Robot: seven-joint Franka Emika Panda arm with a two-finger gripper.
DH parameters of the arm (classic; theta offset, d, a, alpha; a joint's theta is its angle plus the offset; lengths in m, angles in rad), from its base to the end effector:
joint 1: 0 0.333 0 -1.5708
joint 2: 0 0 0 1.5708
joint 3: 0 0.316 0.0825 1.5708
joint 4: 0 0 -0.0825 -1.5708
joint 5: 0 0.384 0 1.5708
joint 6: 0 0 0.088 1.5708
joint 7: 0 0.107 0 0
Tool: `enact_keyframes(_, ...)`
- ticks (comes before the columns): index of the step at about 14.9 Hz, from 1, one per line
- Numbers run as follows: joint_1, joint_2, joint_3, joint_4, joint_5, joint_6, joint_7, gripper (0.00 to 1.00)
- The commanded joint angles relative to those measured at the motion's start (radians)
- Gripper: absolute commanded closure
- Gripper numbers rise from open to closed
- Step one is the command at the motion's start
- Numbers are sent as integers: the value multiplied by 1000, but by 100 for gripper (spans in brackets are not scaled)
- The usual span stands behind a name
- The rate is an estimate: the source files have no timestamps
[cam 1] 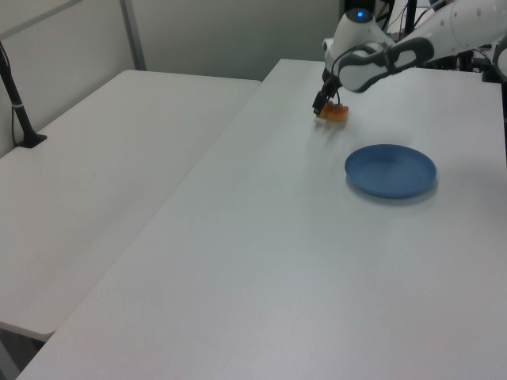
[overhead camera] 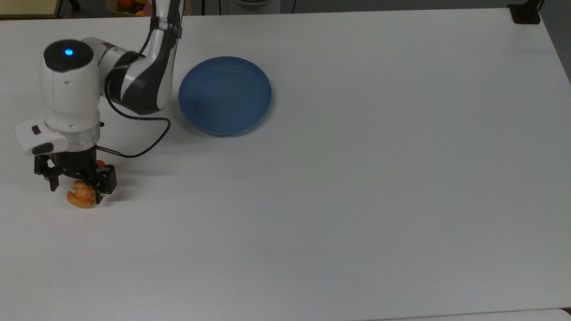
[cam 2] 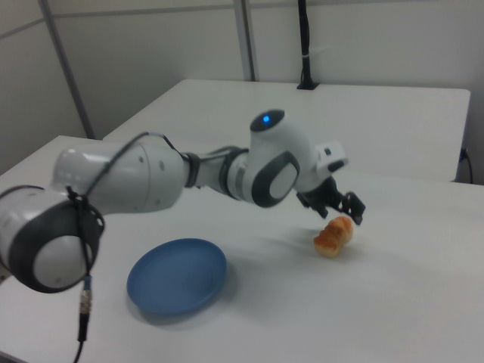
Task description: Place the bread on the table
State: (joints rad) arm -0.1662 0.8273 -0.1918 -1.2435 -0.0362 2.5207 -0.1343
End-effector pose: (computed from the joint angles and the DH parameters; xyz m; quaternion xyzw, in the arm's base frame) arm 0.7560 -0.2323 0.3237 0.9693 -0.0510 0.2033 0.1285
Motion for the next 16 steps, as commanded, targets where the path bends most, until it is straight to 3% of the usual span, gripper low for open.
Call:
enact_keyframes(1,16,-372,49,-346,1,-43,86,0)
enact_keyframes(2,20,-464,66,-394,-4,-133,147,0)
enact_keyframes(6,86,-643,81,-413,-4,-504,199,0)
enact_keyframes(10,161,-818,107,-540,-4,-663,206,0)
enact_keyframes(16,174,-855,101,-540,-2,-723,205,0)
